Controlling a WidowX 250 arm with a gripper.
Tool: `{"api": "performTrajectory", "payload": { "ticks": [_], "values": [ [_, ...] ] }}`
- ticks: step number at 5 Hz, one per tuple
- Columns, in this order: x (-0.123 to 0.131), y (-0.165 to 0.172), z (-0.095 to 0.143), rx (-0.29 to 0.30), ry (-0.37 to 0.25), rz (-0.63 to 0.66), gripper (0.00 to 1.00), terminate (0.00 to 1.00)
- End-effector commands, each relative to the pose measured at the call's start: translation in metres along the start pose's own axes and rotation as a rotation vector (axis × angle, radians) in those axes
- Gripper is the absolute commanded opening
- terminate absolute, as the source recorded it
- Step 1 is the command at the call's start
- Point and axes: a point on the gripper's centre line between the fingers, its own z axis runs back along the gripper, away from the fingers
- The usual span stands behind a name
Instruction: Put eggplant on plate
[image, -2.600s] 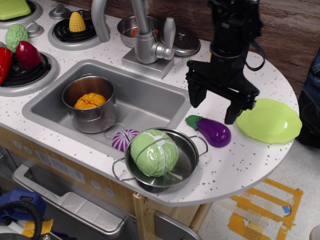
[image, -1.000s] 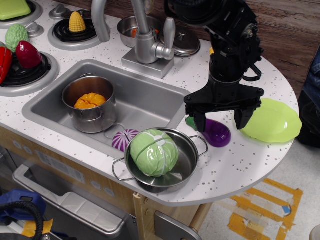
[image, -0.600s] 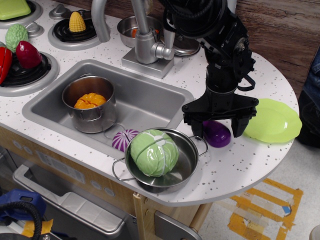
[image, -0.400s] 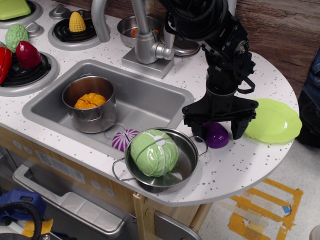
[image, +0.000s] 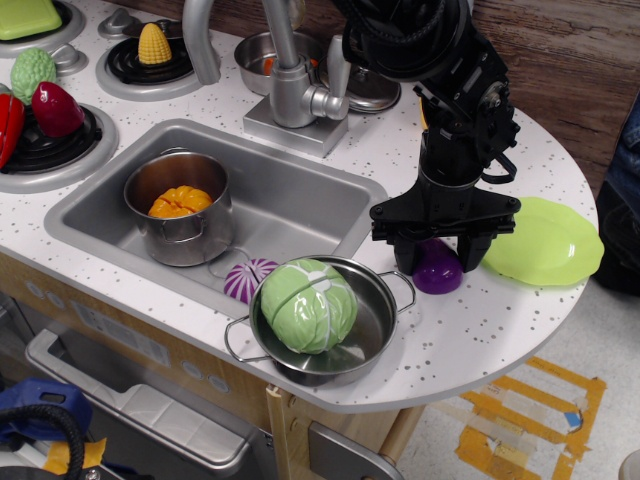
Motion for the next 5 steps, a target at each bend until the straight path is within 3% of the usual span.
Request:
{"api": "performTrajectory", "payload": {
  "ticks": [1,2,3,5],
  "values": [
    [0.011,-0.014,0.043,-0.006,-0.029,-0.048,0.00,0.00],
    [0.017,-0.035,0.062,0.036,-0.065,-0.094,1.00,0.00],
    [0.023,-0.065,0.067,0.009,-0.092,-0.115,1.00,0.00],
    [0.022,-0.099,0.044,-0.028,-0.085,-0.146,1.00,0.00]
  ]
}}
